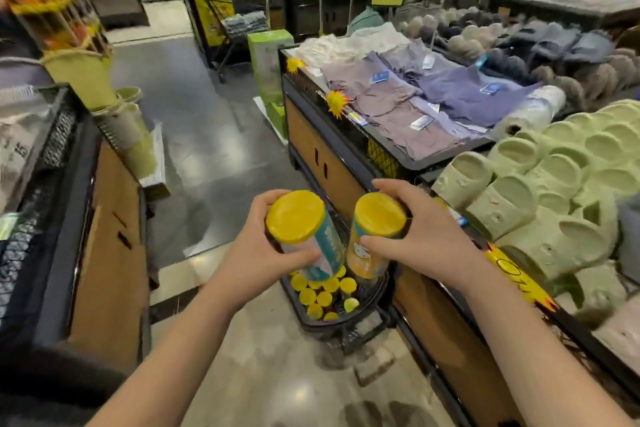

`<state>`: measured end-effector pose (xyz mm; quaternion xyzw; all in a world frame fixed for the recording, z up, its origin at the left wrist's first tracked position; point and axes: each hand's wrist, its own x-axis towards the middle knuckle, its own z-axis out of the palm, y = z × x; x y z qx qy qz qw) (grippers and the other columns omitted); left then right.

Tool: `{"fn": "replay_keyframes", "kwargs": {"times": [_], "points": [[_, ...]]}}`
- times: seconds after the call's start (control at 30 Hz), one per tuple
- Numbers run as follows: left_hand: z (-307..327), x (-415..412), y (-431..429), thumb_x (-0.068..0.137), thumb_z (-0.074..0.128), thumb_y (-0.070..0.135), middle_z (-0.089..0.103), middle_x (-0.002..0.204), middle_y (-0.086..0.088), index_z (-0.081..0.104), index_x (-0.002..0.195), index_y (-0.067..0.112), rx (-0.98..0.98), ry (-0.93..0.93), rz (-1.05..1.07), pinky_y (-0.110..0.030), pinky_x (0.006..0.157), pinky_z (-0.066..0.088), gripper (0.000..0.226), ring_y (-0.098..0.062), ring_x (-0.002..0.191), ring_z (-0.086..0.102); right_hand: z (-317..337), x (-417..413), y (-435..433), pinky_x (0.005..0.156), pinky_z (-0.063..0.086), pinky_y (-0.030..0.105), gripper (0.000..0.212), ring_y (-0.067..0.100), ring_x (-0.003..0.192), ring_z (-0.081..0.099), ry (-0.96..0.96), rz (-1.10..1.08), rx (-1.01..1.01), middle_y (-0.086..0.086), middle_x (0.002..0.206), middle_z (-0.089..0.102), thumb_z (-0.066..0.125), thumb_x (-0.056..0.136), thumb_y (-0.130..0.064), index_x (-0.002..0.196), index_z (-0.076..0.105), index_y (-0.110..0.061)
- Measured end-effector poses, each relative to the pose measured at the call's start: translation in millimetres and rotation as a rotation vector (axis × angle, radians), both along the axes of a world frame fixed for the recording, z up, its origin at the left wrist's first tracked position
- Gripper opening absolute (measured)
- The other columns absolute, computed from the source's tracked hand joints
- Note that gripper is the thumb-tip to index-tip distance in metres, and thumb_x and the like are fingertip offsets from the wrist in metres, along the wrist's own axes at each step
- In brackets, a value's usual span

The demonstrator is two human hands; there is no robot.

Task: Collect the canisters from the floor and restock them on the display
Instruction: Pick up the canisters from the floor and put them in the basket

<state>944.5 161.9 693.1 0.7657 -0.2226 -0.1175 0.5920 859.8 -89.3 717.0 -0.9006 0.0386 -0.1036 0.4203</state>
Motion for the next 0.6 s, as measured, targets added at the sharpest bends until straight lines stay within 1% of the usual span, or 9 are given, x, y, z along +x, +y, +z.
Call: {"fn": "replay_keyframes", "kwargs": {"times": [0.07,0.13,0.2,0.3,0.4,0.47,0.53,0.57,0.6], "points": [[-11,28,-7,0.062,0.097,0.03,0.062,0.114,0.023,0.045,0.129,0.04,0.044,0.0,0.007,-0.035,0.091,0.058,0.085,-0.003,0.109,0.064,-12,27,-8,0.1,0.046,0.025,0.085,-0.004,0.121,0.05,0.023,-0.008,-0.025,-0.023,0.135,0.051,0.09,0.069,-0.043,0.143,0.047,-0.042],[-25,58,-13,0.059,0.098,0.034,0.062,0.111,0.024,0.045,0.125,0.042,0.084,-0.001,0.014,-0.032,0.086,0.058,0.085,-0.002,0.105,0.064,-25,54,-13,0.1,0.043,0.025,0.085,-0.003,0.121,0.048,0.06,-0.028,-0.05,-0.021,0.135,0.05,0.09,0.07,-0.042,0.144,0.048,-0.039],[-43,90,-19,0.056,0.099,0.037,0.062,0.113,0.019,0.045,0.124,0.042,0.11,0.017,0.004,-0.033,0.084,0.058,0.086,-0.002,0.103,0.064,-41,81,-18,0.1,0.042,0.025,0.084,-0.001,0.121,0.047,0.095,-0.051,-0.065,-0.019,0.133,0.049,0.089,0.07,-0.043,0.144,0.048,-0.037],[-72,137,-29,0.06,0.098,0.032,0.059,0.119,0.012,0.044,0.127,0.036,0.13,0.062,-0.039,-0.024,0.082,0.056,0.086,0.0,0.105,0.062,-66,121,-24,0.098,0.042,0.024,0.082,-0.001,0.119,0.047,0.144,-0.098,-0.085,-0.018,0.13,0.049,0.089,0.07,-0.046,0.141,0.049,-0.035],[-102,175,-42,0.061,0.097,0.035,0.056,0.12,0.021,0.042,0.13,0.04,0.144,0.099,-0.074,-0.02,0.084,0.053,0.088,0.005,0.108,0.058,-91,158,-33,0.096,0.042,0.022,0.078,-0.003,0.114,0.047,0.217,-0.12,-0.084,-0.019,0.128,0.048,0.09,0.068,-0.043,0.134,0.05,-0.037],[-122,195,-50,0.065,0.095,0.033,0.053,0.12,0.026,0.04,0.134,0.043,0.167,0.122,-0.085,-0.017,0.085,0.052,0.09,0.007,0.111,0.055,-111,176,-40,0.095,0.044,0.022,0.078,-0.004,0.112,0.048,0.265,-0.127,-0.072,-0.022,0.126,0.046,0.09,0.066,-0.043,0.131,0.048,-0.04],[-147,212,-57,0.068,0.094,0.028,0.055,0.121,0.024,0.041,0.137,0.043,0.188,0.151,-0.091,-0.019,0.086,0.054,0.088,0.002,0.113,0.058,-135,192,-48,0.092,0.045,0.02,0.075,-0.006,0.114,0.047,0.292,-0.122,-0.049,-0.027,0.123,0.045,0.09,0.064,-0.044,0.127,0.047,-0.044],[-160,219,-61,0.069,0.093,0.026,0.056,0.121,0.02,0.042,0.136,0.042,0.206,0.169,-0.093,-0.021,0.084,0.055,0.086,-0.002,0.111,0.06,-148,201,-52,0.091,0.044,0.02,0.074,-0.007,0.114,0.047,0.309,-0.118,-0.038,-0.029,0.121,0.045,0.09,0.064,-0.045,0.124,0.046,-0.046],[-173,225,-65,0.069,0.093,0.025,0.057,0.121,0.018,0.043,0.135,0.042,0.226,0.183,-0.089,-0.02,0.082,0.054,0.084,-0.003,0.11,0.061,-161,209,-56,0.091,0.044,0.02,0.073,-0.007,0.114,0.046,0.325,-0.112,-0.032,-0.03,0.12,0.044,0.089,0.064,-0.047,0.122,0.045,-0.047]]}}
